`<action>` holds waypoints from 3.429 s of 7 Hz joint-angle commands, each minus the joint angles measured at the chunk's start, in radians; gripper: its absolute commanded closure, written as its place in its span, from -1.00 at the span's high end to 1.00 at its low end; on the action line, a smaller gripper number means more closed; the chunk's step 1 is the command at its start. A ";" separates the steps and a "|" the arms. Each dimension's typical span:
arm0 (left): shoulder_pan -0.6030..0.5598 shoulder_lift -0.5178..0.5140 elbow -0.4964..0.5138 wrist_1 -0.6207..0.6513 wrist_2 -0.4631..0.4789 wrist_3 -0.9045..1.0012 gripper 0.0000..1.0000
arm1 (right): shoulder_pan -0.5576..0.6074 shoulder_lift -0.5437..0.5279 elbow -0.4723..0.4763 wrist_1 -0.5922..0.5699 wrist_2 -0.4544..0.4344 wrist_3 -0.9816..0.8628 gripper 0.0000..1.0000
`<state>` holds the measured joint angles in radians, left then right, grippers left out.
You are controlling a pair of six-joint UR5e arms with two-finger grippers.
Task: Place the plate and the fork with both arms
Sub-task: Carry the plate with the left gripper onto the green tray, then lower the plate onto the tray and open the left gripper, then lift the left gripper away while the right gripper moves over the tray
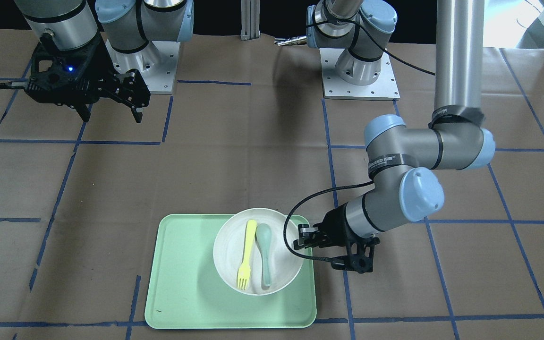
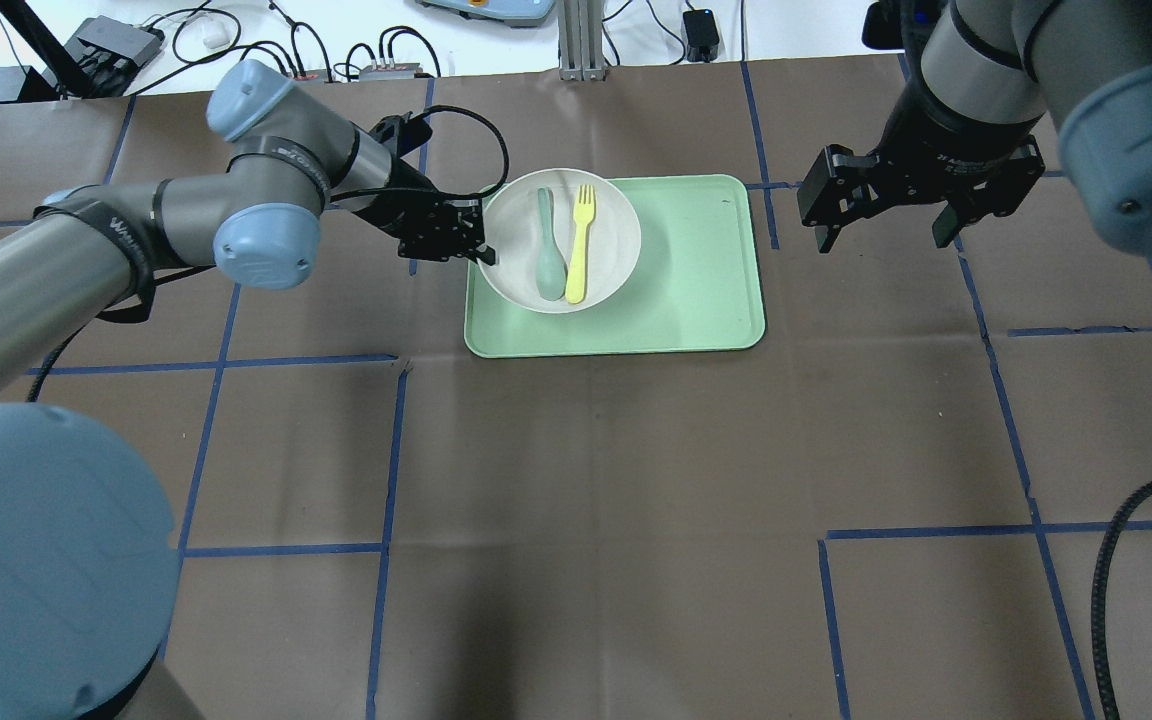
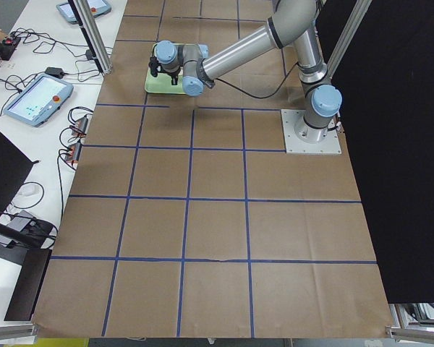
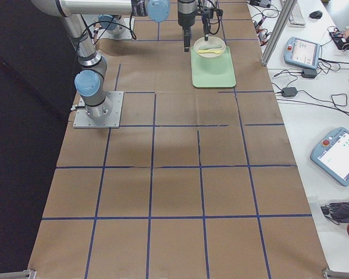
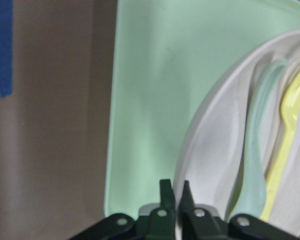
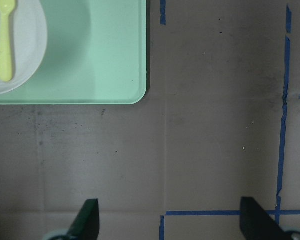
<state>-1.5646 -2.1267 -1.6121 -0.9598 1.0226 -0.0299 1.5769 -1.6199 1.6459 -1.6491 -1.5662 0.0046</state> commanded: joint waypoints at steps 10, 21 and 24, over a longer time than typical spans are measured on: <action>-0.057 -0.078 0.114 -0.029 0.007 -0.085 0.99 | 0.002 0.000 0.000 0.000 0.000 0.000 1.00; 0.049 0.654 0.049 -0.867 0.436 0.220 0.99 | 0.047 0.138 -0.150 -0.009 -0.012 0.020 1.00; 0.047 0.718 -0.017 -0.856 0.436 0.154 0.99 | 0.168 0.349 -0.303 -0.046 -0.011 0.173 1.00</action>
<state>-1.5174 -1.4317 -1.6109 -1.8184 1.4581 0.1440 1.6975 -1.3638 1.4116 -1.6810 -1.5760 0.1121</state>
